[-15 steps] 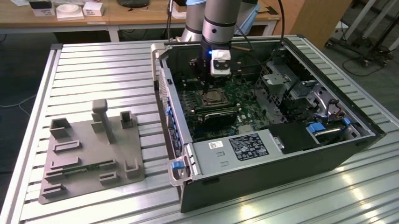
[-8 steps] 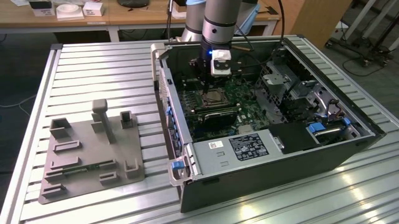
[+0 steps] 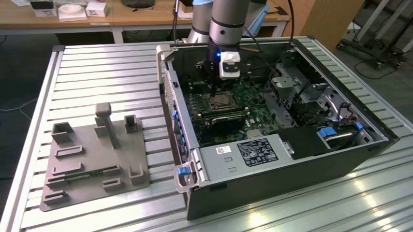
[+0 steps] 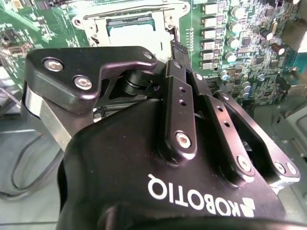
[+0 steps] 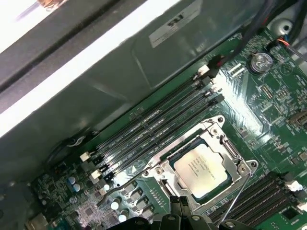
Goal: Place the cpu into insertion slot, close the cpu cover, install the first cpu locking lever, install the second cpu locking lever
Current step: 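Install the first cpu locking lever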
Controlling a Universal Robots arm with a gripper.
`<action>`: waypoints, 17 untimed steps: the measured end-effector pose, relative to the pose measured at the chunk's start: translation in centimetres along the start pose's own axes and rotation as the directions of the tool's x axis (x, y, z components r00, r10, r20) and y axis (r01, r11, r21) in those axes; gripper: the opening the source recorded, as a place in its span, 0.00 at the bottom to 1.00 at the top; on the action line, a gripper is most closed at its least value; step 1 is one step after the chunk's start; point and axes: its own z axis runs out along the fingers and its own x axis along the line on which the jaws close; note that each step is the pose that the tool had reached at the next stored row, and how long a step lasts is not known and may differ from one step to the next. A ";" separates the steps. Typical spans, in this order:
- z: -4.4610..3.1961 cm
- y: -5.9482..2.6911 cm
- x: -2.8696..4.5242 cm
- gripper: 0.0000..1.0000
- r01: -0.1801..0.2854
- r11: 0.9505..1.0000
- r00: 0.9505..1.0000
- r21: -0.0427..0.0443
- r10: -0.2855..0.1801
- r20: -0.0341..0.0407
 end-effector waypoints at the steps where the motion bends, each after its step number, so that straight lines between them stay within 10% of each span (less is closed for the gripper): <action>1: 0.00 0.00 0.00 0.10 0.013 1.000 1.000 0.000 -0.013 0.000; 17: 0.00 -0.86 1.18 0.10 0.135 0.991 0.991 0.000 -0.135 0.000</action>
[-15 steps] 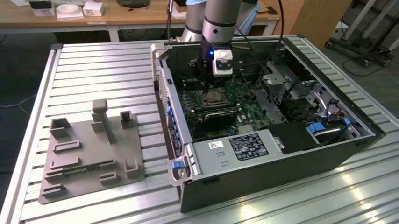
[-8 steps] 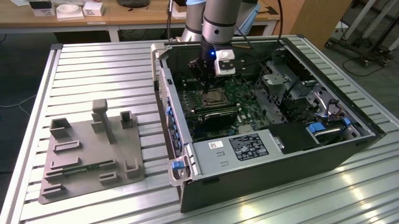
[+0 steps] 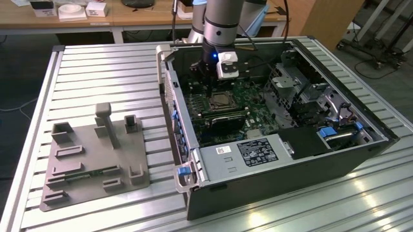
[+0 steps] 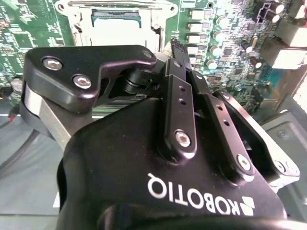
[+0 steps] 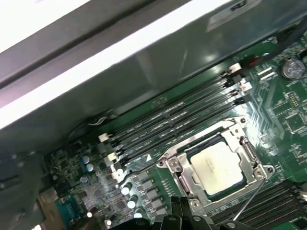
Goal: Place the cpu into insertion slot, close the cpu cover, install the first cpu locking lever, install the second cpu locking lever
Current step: 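Install the first cpu locking lever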
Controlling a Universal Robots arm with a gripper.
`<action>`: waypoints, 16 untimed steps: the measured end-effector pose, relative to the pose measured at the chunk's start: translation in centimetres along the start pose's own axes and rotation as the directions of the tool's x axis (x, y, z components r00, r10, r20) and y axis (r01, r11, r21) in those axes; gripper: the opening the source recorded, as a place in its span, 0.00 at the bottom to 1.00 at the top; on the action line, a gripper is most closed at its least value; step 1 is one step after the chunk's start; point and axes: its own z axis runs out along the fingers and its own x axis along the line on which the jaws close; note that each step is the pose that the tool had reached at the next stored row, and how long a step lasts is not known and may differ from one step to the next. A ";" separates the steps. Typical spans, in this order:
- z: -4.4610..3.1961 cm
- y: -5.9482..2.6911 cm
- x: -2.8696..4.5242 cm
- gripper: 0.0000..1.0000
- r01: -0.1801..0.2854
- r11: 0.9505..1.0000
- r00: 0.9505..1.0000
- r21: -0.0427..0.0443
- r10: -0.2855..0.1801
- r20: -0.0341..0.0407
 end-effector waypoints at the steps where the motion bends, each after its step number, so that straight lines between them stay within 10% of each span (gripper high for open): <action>1: 0.00 -0.01 0.02 0.10 0.011 1.000 1.000 0.000 -0.011 0.000; 13: -0.45 -0.03 0.04 0.10 0.105 0.994 0.994 -0.001 -0.105 0.000; 16: -0.45 -0.03 0.04 0.10 0.119 0.993 0.993 -0.015 -0.119 -0.005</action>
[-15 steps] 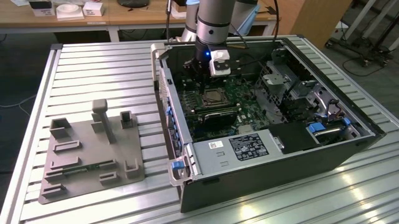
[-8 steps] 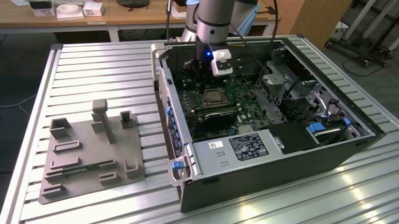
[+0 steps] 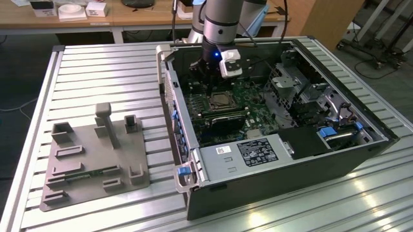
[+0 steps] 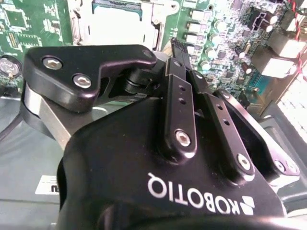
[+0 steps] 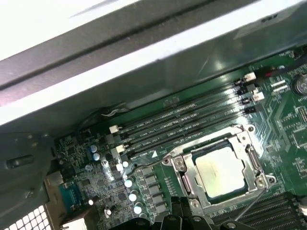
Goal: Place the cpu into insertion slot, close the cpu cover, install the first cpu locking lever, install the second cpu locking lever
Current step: 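Install the first cpu locking lever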
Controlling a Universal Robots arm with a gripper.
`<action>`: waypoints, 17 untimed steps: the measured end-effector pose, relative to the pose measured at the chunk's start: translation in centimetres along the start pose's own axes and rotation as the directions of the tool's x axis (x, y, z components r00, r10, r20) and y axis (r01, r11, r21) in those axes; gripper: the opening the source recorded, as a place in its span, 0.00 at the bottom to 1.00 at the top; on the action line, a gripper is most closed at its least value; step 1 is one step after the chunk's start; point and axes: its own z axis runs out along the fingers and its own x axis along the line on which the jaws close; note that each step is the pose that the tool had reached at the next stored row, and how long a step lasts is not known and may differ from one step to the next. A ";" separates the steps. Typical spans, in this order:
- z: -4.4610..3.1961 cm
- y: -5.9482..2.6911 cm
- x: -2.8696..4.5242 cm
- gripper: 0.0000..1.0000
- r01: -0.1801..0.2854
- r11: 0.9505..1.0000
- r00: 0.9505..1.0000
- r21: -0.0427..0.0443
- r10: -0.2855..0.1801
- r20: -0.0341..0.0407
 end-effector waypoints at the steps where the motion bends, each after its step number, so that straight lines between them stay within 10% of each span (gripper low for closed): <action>1: 0.00 0.00 0.00 0.10 0.006 1.000 1.000 -0.008 -0.006 -0.003; 10: 0.00 -0.05 0.11 0.10 0.070 0.997 0.998 -0.020 -0.070 -0.008; 17: 0.05 -0.05 0.11 0.10 0.193 0.981 0.981 -0.020 -0.194 -0.010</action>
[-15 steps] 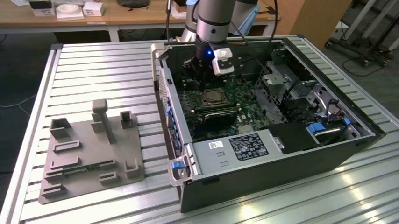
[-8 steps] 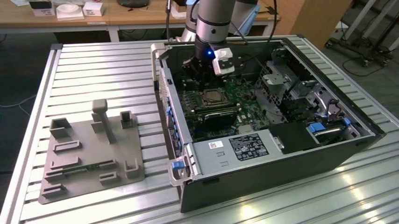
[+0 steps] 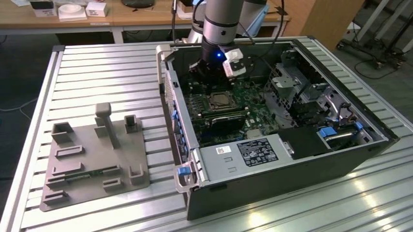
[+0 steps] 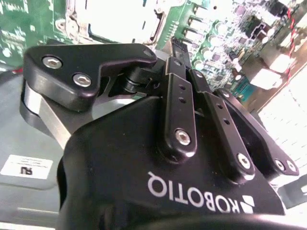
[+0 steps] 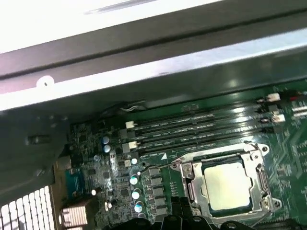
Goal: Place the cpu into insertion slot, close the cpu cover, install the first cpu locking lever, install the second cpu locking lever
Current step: 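Install the first cpu locking lever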
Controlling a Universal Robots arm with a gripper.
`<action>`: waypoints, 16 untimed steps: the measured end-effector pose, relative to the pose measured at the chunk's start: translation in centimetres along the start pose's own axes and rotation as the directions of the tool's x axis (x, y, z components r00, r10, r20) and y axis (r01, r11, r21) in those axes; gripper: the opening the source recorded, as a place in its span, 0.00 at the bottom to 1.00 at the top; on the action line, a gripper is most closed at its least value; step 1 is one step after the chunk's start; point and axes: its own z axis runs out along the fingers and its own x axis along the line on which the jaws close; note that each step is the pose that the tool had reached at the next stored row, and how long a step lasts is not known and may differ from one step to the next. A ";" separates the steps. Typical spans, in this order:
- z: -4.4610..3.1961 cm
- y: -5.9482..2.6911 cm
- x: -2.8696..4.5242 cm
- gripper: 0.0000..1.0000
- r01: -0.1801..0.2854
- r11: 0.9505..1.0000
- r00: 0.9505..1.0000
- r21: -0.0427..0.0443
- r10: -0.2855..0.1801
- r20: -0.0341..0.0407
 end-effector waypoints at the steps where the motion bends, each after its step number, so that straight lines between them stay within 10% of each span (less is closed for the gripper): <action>1: 0.01 0.00 0.00 0.10 0.018 1.000 1.000 0.000 -0.018 -0.001; 16: 0.04 -0.04 0.21 0.10 0.209 0.978 0.978 0.002 -0.209 -0.006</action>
